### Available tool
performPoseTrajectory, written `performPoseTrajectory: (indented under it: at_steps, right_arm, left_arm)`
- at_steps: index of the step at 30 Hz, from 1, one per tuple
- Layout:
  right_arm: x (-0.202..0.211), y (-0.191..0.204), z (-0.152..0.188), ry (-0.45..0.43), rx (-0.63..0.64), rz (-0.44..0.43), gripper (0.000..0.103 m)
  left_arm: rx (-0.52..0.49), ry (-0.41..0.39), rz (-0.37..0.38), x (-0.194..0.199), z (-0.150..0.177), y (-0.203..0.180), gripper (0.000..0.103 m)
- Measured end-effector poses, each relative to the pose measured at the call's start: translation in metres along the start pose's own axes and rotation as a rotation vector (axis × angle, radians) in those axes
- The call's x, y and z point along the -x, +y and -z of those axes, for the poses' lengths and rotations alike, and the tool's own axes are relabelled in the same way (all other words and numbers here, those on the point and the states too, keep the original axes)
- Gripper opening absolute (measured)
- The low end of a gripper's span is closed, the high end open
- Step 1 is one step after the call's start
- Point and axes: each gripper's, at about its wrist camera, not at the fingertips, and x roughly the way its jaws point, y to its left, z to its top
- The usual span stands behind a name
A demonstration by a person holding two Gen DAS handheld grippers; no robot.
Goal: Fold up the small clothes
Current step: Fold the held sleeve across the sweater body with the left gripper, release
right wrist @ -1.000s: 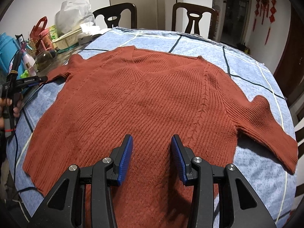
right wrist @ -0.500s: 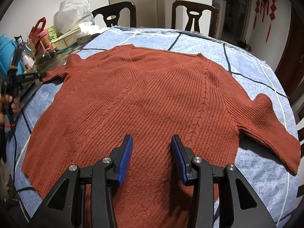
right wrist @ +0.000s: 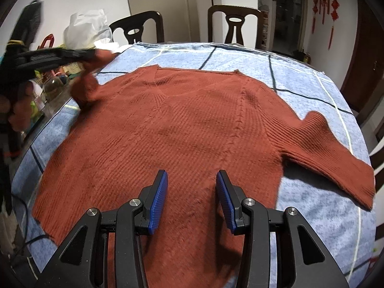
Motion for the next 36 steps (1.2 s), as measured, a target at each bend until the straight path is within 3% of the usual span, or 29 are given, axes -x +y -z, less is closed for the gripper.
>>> performPoseTrajectory:
  at_steps: [5, 7, 9, 10, 12, 16, 21, 25, 27, 28, 30, 33, 36]
  right_arm:
    - [0.008, -0.010, 0.003, -0.003, -0.043, -0.008, 0.043]
    - [0.011, -0.012, 0.003, -0.008, -0.056, -0.013, 0.043]
    - [0.014, -0.013, -0.001, -0.018, -0.075, -0.037, 0.043]
    - [0.015, -0.013, -0.004, -0.025, -0.087, -0.055, 0.043]
    - [0.016, -0.011, -0.012, -0.039, -0.099, -0.087, 0.043]
    - [0.004, 0.001, -0.036, -0.045, -0.109, -0.165, 0.043]
    - [-0.040, 0.007, -0.068, 0.016, -0.155, -0.219, 0.043]
    - [-0.088, 0.002, -0.082, 0.134, -0.224, -0.229, 0.043]
    - [-0.095, 0.000, -0.086, 0.124, -0.234, -0.226, 0.024]
    - [-0.096, 0.000, -0.091, 0.134, -0.233, -0.209, 0.004]
    - [-0.084, -0.001, -0.099, 0.087, -0.224, -0.238, 0.004]
    - [-0.071, -0.004, -0.110, 0.030, -0.191, -0.203, 0.004]
    - [-0.093, -0.015, -0.107, 0.088, -0.202, -0.171, 0.004]
  left_arm:
    - [-0.040, 0.121, 0.184, -0.056, 0.016, -0.049, 0.007]
    - [-0.038, 0.128, 0.223, -0.056, 0.020, -0.058, 0.008]
    - [-0.037, 0.100, 0.245, -0.042, 0.018, -0.058, 0.016]
    - [-0.034, 0.080, 0.244, -0.035, 0.016, -0.053, 0.021]
    - [-0.017, 0.043, 0.229, -0.021, 0.011, -0.036, 0.022]
    - [0.016, 0.008, 0.096, -0.011, 0.010, -0.001, 0.022]
    - [0.032, 0.078, -0.012, -0.032, 0.027, 0.024, 0.022]
    - [0.044, 0.128, -0.033, -0.052, 0.042, 0.033, 0.022]
    - [0.049, 0.142, -0.029, -0.058, 0.048, 0.035, 0.022]
    - [0.052, 0.146, -0.024, -0.059, 0.050, 0.037, 0.022]
    - [0.052, 0.151, -0.016, -0.059, 0.051, 0.038, 0.022]
    - [0.036, 0.123, -0.010, -0.052, 0.048, 0.037, 0.022]
    - [0.031, 0.117, -0.020, -0.055, 0.046, 0.036, 0.022]
